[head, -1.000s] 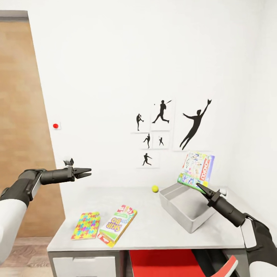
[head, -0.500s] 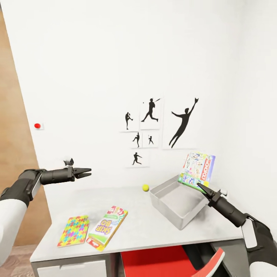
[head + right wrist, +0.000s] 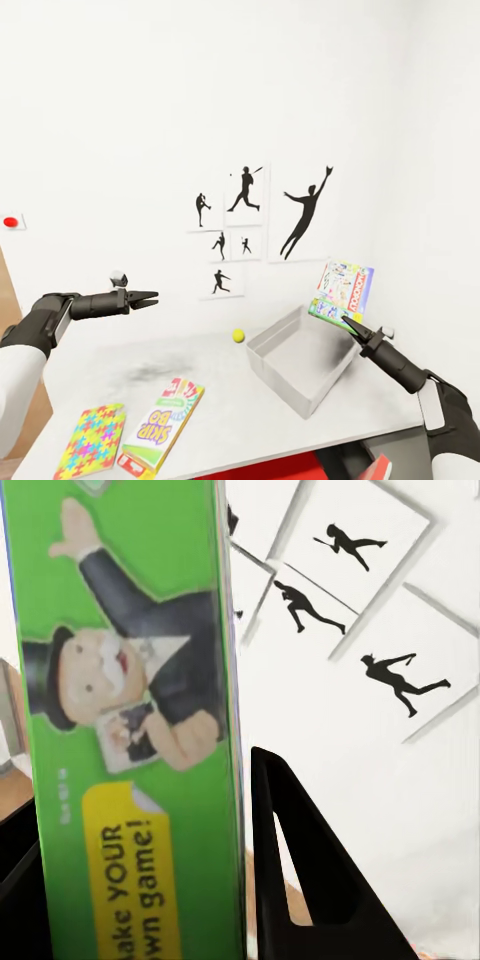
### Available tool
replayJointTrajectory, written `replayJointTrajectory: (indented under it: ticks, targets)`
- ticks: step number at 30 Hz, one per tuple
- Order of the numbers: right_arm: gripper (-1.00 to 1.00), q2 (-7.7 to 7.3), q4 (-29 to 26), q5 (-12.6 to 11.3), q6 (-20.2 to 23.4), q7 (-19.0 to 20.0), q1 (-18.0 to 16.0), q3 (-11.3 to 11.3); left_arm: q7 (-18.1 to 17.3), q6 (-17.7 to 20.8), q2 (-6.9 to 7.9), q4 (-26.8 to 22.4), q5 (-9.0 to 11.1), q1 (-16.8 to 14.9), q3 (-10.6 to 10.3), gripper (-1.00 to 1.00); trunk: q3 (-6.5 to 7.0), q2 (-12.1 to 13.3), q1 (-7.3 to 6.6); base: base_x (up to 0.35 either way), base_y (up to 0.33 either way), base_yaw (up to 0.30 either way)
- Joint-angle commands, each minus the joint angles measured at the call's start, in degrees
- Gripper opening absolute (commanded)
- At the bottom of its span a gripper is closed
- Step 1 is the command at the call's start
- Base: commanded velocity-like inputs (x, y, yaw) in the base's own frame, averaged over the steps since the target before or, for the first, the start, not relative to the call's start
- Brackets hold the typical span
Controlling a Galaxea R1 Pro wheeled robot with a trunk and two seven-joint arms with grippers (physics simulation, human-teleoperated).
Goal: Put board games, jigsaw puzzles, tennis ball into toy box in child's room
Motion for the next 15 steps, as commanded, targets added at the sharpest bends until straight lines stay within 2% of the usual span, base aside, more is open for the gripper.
replayJointTrajectory:
  ticks: [1, 7, 15]
  targets:
    - [-1.00, 0.00, 0.06, -0.11, 0.32, 0.34, -0.03, -0.04, -0.28, 0.59, 0.00, 0.00, -0.14, -0.02, 0.05, 1.00, -0.03, -0.04, 0.05, 0.319, -0.050, -0.023]
    - [-1.00, -0.11, 0.10, -0.20, 0.32, 0.72, -0.03, -0.04, -0.28, 0.21, -0.02, 0.00, -0.14, -0.02, 0.05, 1.00, -0.28, -0.04, 0.05, 0.245, -0.080, -0.117]
    - [-1.00, -0.17, 0.10, -0.23, 0.32, 0.76, -0.03, -0.04, -0.28, 0.08, 0.00, 0.00, -0.14, -0.02, 0.05, 1.00, -0.79, -0.04, 0.05, 0.031, -0.015, -0.192]
